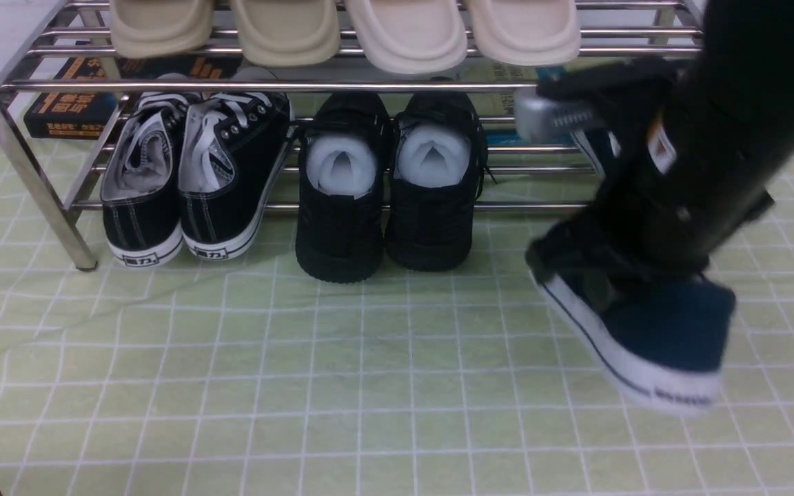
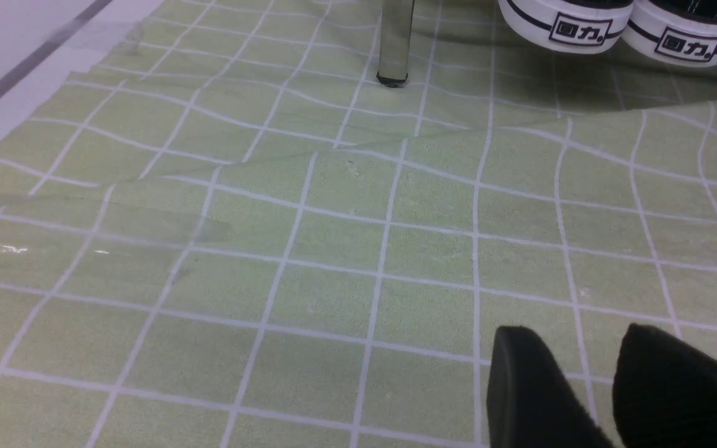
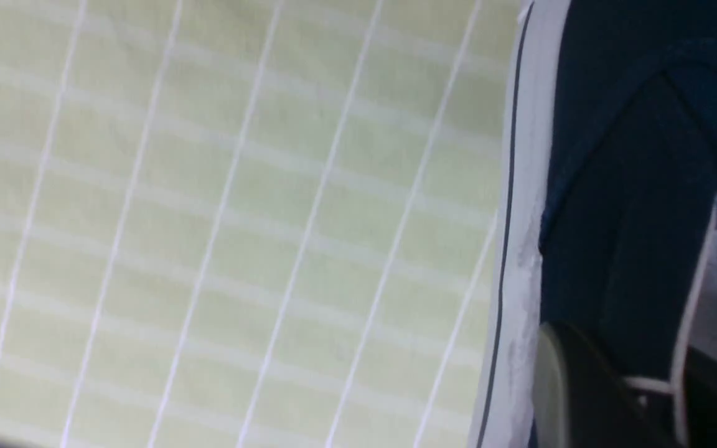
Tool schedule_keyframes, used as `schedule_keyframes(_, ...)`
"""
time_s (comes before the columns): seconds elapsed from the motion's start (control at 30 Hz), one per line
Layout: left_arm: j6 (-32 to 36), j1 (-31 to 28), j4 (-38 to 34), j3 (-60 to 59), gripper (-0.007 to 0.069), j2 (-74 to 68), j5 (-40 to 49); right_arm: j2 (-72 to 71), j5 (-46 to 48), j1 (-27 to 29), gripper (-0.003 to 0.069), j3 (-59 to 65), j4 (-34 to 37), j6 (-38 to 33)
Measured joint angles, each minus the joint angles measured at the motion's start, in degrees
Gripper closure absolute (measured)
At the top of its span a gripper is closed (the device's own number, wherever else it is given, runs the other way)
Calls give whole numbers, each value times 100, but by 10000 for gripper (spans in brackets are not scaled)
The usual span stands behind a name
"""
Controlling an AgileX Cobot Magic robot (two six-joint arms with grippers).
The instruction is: Take the shoes off the shelf with your hand from the green coffee tablecloth.
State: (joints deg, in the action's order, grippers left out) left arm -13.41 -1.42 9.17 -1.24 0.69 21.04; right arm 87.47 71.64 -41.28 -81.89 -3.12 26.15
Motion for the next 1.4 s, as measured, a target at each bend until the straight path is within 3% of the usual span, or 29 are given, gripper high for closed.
schedule_keyframes(0.13, 0, 0, 0, 0, 383, 0, 0, -450, -224, -586, 547, 959, -12, 708)
schedule_keyframes(0.3, 0, 0, 0, 0, 383, 0, 0, -382, -1357, -965, 545, 1656, -30, 1265)
schedule_keyframes(0.67, 0, 0, 0, 0, 383, 0, 0, -45, -2217, -1022, 536, 1732, -896, 2148)
schedule_keyframes(0.83, 0, 0, 0, 0, 383, 0, 0, -73, -1958, -1022, 533, 1628, -731, 2146)
schedule_keyframes(1.03, 0, 0, 2, 0, 383, 0, 0, -446, -1115, -1022, 529, 1161, -378, 1667)
schedule_keyframes(1.4, 0, 0, 2, 0, 383, 0, 0, 599, -1924, -1022, 503, 1122, -1216, 1966)
